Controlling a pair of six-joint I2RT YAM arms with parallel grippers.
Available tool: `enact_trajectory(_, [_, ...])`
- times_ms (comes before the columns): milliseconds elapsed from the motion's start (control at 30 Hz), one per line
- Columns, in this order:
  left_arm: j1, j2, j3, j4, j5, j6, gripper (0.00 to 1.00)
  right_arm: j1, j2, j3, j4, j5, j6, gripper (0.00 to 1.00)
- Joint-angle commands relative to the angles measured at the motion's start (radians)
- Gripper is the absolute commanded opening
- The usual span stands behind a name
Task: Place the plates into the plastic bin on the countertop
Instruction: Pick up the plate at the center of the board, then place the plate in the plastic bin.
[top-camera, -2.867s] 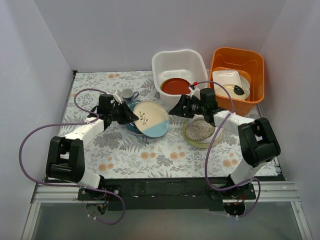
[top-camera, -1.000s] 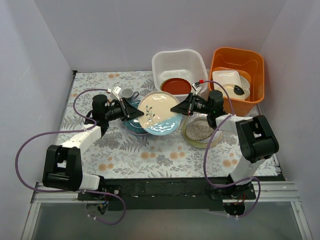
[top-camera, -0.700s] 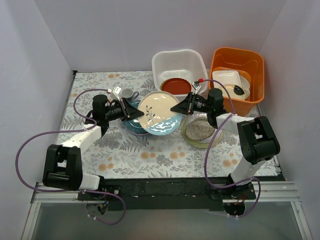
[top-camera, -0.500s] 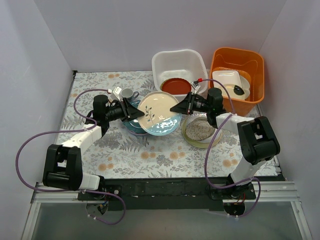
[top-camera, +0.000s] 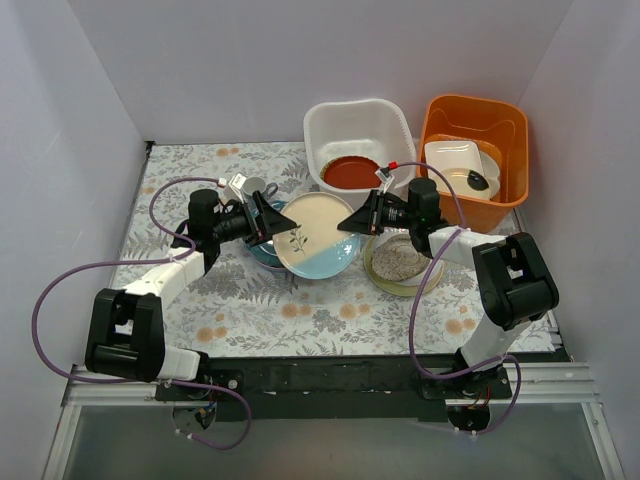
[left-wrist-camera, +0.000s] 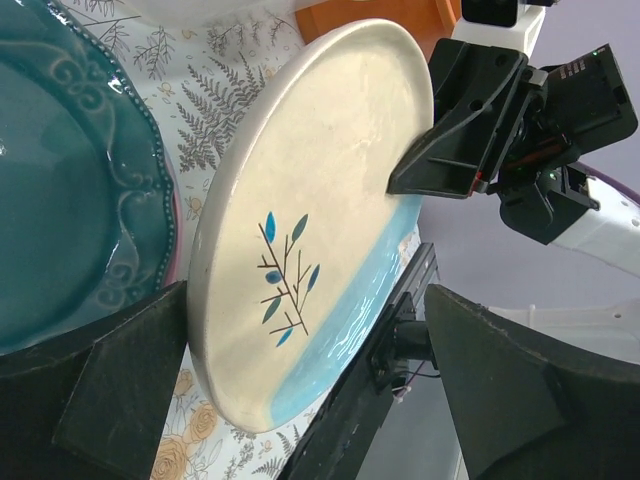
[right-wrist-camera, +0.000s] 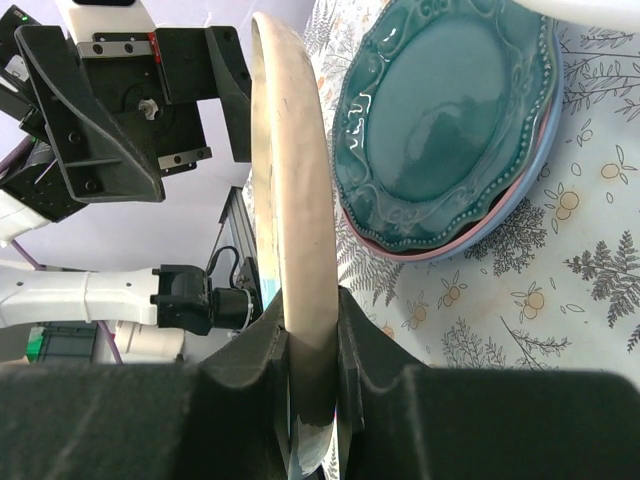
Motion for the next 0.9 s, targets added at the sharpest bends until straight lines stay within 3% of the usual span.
enact_trajectory(0, [-0.002,-0.026,0.043,0.018,-0.003,0.021,0.98,0.007,-0.059,0.041,0.043,-0.033,-0.006,0.01])
enact_trajectory(200, [-0.004,-0.023,0.055,-0.024,-0.028,0.044,0.98,0.007,-0.055,0.064,0.035,-0.039,-0.006,0.01])
enact_trajectory(400, [-0.002,-0.024,0.1,-0.143,-0.161,0.095,0.98,0.007,-0.063,0.089,-0.009,-0.037,-0.029,0.01])
enact_trajectory(567, [-0.002,-0.006,0.152,-0.321,-0.389,0.126,0.98,0.007,-0.066,0.104,-0.034,-0.033,-0.039,0.01])
enact_trajectory(867, [-0.004,-0.021,0.215,-0.488,-0.663,0.15,0.98,0.007,-0.087,0.135,-0.127,-0.002,-0.088,0.01])
